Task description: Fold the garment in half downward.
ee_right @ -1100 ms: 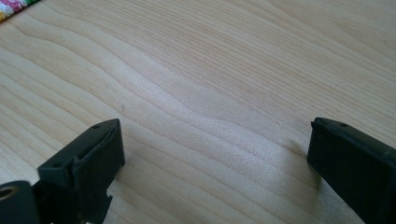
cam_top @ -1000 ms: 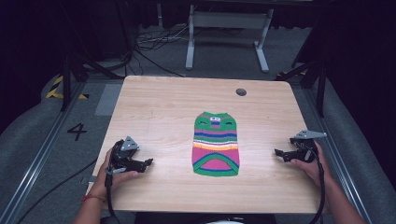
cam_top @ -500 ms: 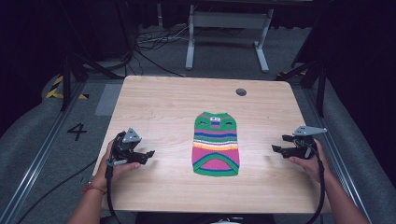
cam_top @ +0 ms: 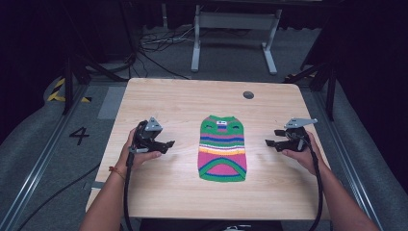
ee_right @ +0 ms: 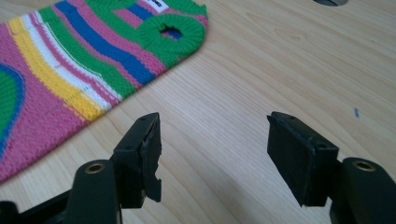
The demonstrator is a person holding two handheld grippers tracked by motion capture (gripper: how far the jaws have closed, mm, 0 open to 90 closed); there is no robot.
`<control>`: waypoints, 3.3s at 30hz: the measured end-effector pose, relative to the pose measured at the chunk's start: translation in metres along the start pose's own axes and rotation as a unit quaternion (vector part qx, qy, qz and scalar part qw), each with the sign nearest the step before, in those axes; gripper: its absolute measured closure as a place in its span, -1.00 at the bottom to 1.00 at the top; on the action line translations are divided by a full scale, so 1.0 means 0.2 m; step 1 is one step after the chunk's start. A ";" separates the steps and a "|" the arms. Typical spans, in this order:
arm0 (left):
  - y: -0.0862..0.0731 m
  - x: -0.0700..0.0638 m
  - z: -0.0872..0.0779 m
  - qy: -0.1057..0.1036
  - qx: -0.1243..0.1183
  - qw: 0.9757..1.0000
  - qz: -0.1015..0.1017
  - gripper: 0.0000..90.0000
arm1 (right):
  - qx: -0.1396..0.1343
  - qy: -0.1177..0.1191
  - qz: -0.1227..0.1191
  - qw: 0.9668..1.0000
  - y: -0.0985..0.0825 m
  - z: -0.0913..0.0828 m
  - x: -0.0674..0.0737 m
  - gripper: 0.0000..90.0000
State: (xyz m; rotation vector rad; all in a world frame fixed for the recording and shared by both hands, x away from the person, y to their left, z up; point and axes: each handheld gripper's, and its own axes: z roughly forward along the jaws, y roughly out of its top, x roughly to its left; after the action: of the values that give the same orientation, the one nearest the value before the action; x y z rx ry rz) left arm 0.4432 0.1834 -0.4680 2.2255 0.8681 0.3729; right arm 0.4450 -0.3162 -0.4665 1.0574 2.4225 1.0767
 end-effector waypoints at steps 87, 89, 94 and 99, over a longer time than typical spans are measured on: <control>0.50 -0.12 0.55 -0.030 0.000 0.999 0.024 0.83 | -0.003 0.052 -0.010 0.999 0.43 0.50 0.07 0.88; 0.51 -0.14 0.52 -0.026 -0.003 0.999 0.037 0.83 | -0.013 0.055 -0.020 0.998 0.43 0.47 0.09 0.88; 0.51 -0.19 0.43 -0.024 -0.016 0.998 0.057 0.82 | -0.036 0.066 -0.041 0.996 0.45 0.38 0.13 0.87; 0.49 -0.21 0.36 -0.024 -0.029 0.996 0.075 0.81 | -0.054 0.079 -0.056 0.994 0.45 0.31 0.18 0.87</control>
State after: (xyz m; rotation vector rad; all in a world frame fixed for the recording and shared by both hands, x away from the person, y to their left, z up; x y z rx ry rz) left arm 0.4943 0.0661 -0.4501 2.2433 0.6577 0.4075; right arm 0.4982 -0.2168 -0.4414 0.8203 2.4788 1.2796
